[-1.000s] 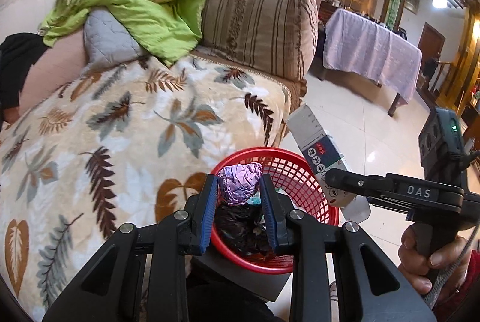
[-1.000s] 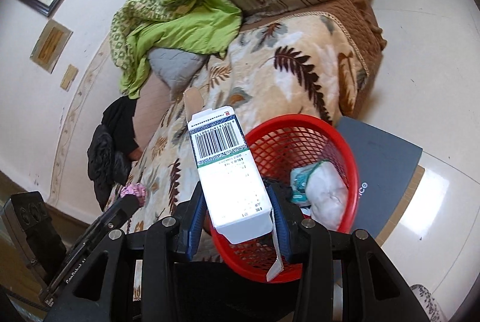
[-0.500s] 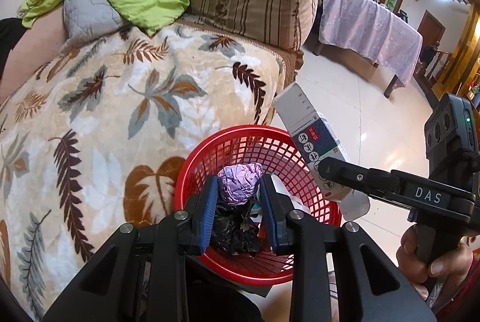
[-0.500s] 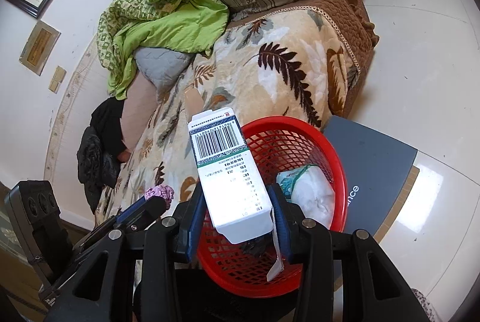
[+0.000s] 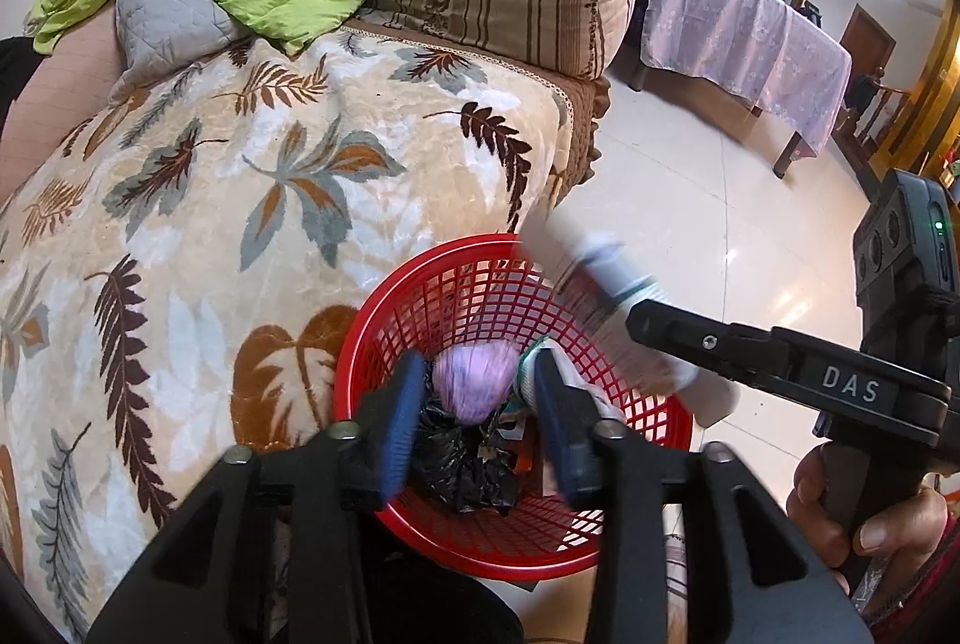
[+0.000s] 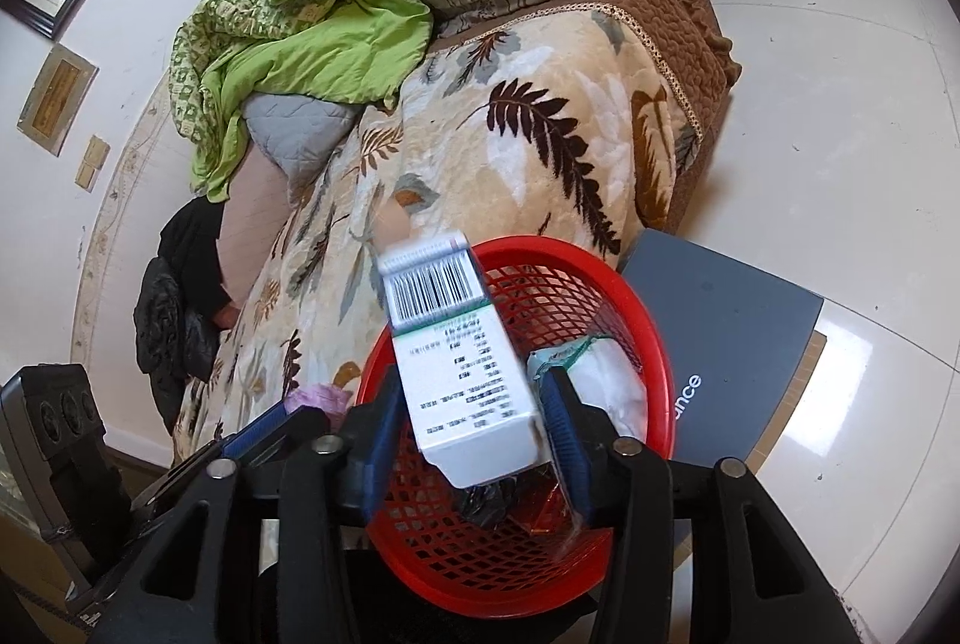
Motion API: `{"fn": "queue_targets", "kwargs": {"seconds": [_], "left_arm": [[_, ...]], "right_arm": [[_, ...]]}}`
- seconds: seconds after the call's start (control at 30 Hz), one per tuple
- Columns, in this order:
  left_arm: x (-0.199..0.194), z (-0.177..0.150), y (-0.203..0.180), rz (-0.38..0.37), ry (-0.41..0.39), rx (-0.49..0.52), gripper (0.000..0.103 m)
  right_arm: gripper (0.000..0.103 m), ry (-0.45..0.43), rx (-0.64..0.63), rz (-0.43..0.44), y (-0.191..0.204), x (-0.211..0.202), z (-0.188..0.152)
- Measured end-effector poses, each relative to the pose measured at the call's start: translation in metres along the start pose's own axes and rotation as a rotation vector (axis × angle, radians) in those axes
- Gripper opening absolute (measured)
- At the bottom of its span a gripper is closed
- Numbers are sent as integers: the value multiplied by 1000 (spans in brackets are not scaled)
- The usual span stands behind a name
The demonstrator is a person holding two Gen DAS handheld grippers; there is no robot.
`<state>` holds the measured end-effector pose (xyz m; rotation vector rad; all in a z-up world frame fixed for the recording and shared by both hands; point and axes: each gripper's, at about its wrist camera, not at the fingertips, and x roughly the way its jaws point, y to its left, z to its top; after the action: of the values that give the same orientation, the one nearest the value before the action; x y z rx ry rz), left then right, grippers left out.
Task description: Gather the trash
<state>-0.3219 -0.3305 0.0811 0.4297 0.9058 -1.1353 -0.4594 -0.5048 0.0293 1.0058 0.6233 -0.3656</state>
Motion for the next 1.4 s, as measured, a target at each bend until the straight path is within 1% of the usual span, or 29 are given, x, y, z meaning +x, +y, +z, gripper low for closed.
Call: {"fn": "queue_targets", "kwargs": {"seconds": [0.03,0.07,0.13,0.2,0.23,0.27,0.33,0.37,0.4,0.43,0.5,0.53,0.57,0.63,0.7,0.77,0.83,0.97,1.0,1.1,1.17,1.33,1.4], "left_arm": [[0,0,0,4,-2,-2,53],[-1,0,0,4,-5,-4,55],[-2,0,2,-5,-9,-9,56],[-3,0,4,4,-7,-16,64],[-4,-1,5,10,-10,-23,69],[-5,-2,7,17,-13,-32,72],[-8,-3,11,34,-16,-46,76],[-10,-3,13,51,-22,-48,79],[-13,-4,15,70,-31,-48,80],[-18,-5,18,98,-47,-52,83],[-26,-7,24,126,-74,-59,86],[-31,-9,27,139,-88,-62,88],[-39,-11,32,164,-114,-65,88],[-51,-15,39,198,-148,-67,91],[-61,-20,46,228,-175,-72,92],[-71,-25,52,251,-198,-75,92],[-81,-31,56,277,-216,-69,93],[-104,-50,63,362,-258,-46,98],[-109,-55,65,395,-264,-42,98],[-122,-71,66,454,-278,-14,98],[-132,-83,68,476,-299,-7,99],[-147,-104,74,494,-306,-47,99],[-150,-109,73,529,-315,-42,99]], "right_arm": [[58,-5,-5,-3,0,-1,0],[58,-9,-10,-3,1,-3,0],[58,-14,-15,-5,2,-5,0],[58,-20,-23,-11,3,-7,0],[60,-22,-28,-14,4,-9,0],[61,-28,-35,-22,6,-11,0],[72,-48,-57,-52,10,-15,-1],[75,-66,-82,-94,14,-18,-2],[81,-93,-120,-158,20,-22,-3],[86,-113,-149,-203,25,-25,-5],[91,-167,-223,-310,37,-30,-9],[95,-207,-264,-387,44,-34,-12],[97,-238,-295,-441,50,-36,-15],[102,-286,-355,-513,61,-40,-22],[103,-335,-391,-565,70,-43,-28],[103,-383,-397,-625,77,-45,-34],[103,-410,-377,-666,82,-48,-39],[103,-392,-330,-699,90,-52,-52],[103,-388,-319,-709,92,-53,-55],[103,-381,-288,-692,98,-58,-71],[103,-382,-280,-678,104,-61,-85],[103,-341,-359,-670,122,-57,-111],[103,-346,-400,-672,131,-56,-120]]}}
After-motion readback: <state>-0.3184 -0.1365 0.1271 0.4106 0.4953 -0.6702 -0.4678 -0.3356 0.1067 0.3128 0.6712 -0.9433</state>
